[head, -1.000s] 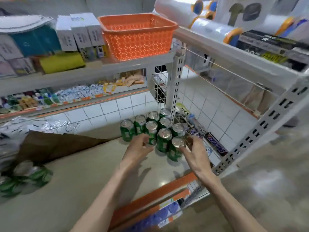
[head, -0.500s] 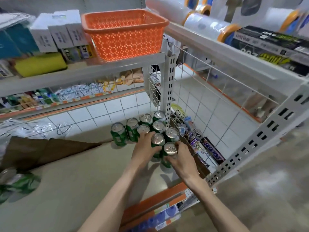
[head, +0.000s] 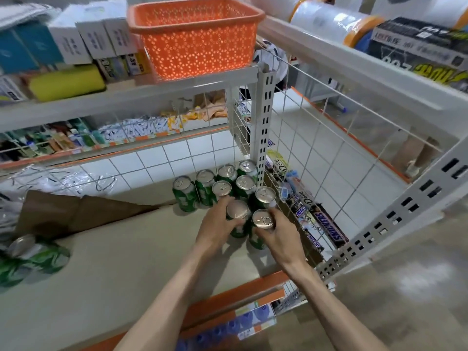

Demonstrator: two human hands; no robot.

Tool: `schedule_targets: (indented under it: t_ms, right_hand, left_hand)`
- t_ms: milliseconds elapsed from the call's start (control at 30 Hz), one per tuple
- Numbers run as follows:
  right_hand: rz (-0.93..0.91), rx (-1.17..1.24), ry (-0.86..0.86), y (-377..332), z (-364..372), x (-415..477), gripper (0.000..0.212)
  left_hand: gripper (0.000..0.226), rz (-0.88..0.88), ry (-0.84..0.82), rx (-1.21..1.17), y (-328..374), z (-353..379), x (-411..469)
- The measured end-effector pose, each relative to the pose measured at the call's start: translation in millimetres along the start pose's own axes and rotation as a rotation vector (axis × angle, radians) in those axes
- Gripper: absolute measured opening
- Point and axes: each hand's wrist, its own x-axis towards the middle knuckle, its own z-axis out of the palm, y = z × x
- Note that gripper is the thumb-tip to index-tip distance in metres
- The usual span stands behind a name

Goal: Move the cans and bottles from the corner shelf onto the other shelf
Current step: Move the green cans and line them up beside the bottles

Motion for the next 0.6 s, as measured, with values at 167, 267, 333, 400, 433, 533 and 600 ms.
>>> schedule_targets:
  t_ms: [167, 267, 333, 400, 433, 533, 600]
  right_hand:
    - [-0.071, -0.011, -0.027, -18.1, -6.0, 0.2, 0.048]
    - [-0.127, -0.014, -0.067, -41.2, -1.1, 0.2, 0.052]
    - [-0.161, -0.002, -0.110, -62.0, 7.7, -1.5, 0.061]
    - [-0.201, 0.019, -0.150, -83.7, 20.9, -4.0, 0.059]
    - [-0.221, 0.029, -0.176, -95.2, 29.0, -5.9, 0.055]
    - [-0.284, 0.047, -0.249, -130.2, 58.1, -13.1, 0.039]
    - [-0.327, 0.040, -0.280, -154.7, 81.0, -19.9, 0.038]
  left_hand:
    - [0.058, -0.035, 0.005, 0.013, -6.4, -26.8, -16.3]
    - [0.053, -0.027, 0.046, 0.012, -6.1, -57.2, -30.9]
    - [0.050, -0.014, 0.074, -0.018, -8.8, -82.2, -43.1]
    - [0.046, -0.008, 0.114, -0.026, -14.6, -109.9, -58.5]
    - [0.046, -0.014, 0.149, -0.022, -19.3, -124.2, -66.8]
    - [0.051, -0.066, 0.254, -0.001, -37.7, -168.1, -95.5]
    - [0.056, -0.109, 0.312, 0.003, -54.7, -195.9, -118.6]
